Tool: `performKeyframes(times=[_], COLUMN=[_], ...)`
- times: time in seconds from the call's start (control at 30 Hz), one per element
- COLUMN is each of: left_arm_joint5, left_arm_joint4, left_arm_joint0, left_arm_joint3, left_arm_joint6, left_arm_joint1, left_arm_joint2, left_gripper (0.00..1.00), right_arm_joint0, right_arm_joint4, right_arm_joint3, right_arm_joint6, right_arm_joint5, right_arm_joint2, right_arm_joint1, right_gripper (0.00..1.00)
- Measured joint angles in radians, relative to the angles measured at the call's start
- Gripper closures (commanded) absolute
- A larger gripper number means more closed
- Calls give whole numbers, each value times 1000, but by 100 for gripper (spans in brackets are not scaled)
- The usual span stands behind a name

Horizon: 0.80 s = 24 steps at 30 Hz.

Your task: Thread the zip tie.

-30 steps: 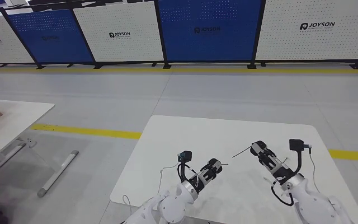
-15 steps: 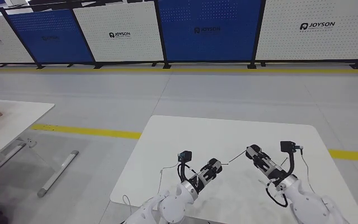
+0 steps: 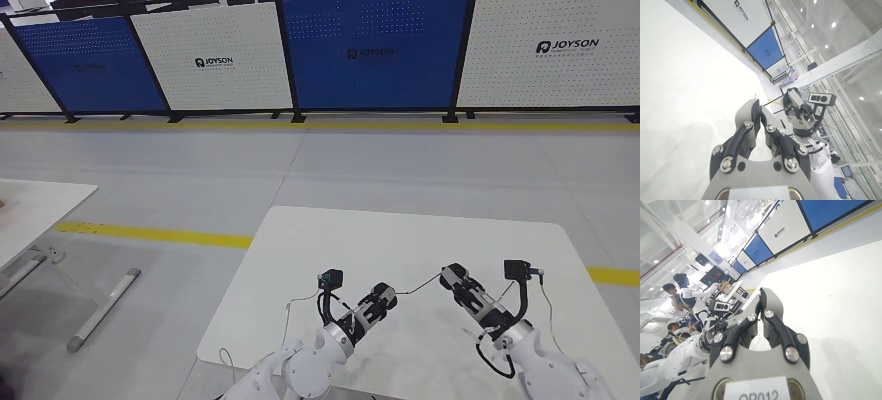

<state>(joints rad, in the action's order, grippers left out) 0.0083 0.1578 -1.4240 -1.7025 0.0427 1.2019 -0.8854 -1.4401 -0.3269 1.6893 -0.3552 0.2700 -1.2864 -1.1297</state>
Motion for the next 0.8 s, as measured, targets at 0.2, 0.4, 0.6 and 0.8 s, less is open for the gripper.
performKeyframes(times=[0.2,0.4,0.6,0.8], left_arm_joint5=[0,0,0,0], left_arm_joint4=[0,0,0,0], left_arm_joint0=[0,0,0,0], left_arm_joint3=[0,0,0,0], left_arm_joint6=[0,0,0,0], left_arm_joint1=[0,0,0,0], left_arm_joint2=[0,0,0,0], left_gripper=[100,100,100,100], right_arm_joint0=[14,20,15,8], right_arm_joint4=[-9,-14,-17,-21], right_arm_joint3=[-13,-20,-12,-7], right_arm_joint6=[1,1,3,2], right_arm_joint5=[-4,-9,-8,-4], right_arm_joint2=[8,10,6,-1], right_arm_joint1=[-3,-5,-5,-5], right_gripper=[100,100,100,100])
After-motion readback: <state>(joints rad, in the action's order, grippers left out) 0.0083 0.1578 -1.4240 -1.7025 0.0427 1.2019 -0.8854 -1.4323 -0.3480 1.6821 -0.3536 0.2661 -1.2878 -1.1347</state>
